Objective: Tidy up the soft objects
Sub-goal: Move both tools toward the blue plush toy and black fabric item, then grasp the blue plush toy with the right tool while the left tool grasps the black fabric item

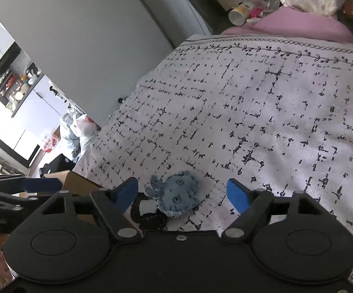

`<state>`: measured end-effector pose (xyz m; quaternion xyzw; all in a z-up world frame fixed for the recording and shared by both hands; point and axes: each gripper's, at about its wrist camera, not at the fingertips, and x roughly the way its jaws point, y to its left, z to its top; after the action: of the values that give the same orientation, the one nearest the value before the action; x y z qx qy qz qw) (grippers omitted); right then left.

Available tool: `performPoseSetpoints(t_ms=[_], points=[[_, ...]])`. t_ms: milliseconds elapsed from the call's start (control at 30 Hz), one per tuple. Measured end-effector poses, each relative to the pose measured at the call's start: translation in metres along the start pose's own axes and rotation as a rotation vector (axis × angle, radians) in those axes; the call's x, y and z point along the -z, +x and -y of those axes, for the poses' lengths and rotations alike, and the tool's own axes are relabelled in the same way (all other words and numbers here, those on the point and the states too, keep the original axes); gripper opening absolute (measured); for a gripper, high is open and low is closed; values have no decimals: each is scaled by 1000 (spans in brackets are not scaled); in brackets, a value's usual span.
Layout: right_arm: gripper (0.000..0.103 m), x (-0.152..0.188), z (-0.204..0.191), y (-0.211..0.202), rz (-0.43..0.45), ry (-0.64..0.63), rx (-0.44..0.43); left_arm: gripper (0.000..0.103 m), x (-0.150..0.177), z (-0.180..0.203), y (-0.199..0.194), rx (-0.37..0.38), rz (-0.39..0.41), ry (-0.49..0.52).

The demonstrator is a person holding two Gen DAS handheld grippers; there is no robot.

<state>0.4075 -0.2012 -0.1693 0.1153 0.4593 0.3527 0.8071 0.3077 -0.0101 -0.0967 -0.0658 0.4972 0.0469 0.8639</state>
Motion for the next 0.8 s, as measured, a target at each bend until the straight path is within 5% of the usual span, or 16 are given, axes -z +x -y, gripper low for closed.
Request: performPoseSetpoints(t_ms=[500,567,633,700,800], points=[[67,10,14,47,-81,56,-55,77,14,21,47,-70,-37,-59],[58,11,11,47,-90,46,-60,77,18,25,47,-96,-19,-59],[29,12,9,51,-116,43,-72,77,22,29,48,-127,-13,-52],[13,14,10,53,-130,41,-71,77,26,34,49,-161,-9,-43],[3,14,9,45,-103,14,-37,77,29,39,50,-164,11,-64]])
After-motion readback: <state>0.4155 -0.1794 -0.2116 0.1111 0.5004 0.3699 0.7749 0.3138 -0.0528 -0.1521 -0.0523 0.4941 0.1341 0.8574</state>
